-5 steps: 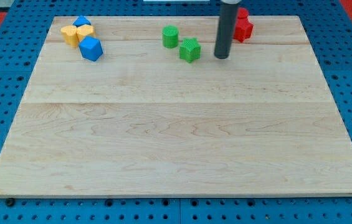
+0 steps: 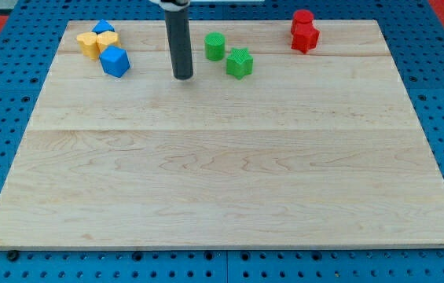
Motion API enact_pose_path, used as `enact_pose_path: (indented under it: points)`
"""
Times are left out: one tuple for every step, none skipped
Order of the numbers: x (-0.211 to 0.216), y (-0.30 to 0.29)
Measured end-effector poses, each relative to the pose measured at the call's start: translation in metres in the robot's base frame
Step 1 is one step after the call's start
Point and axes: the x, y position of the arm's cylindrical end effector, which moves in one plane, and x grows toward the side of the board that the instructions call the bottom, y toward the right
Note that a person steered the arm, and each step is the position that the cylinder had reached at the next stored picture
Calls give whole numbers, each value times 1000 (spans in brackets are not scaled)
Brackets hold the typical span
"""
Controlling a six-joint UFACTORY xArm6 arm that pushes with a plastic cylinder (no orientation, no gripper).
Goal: Push the green circle into the green star
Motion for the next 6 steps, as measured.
enact_pose_path:
  points:
    - [-26,-9]
    - [-64,-7]
    - [-72,17]
    - [-65,53]
    - [-64,108]
    - [-59,118]
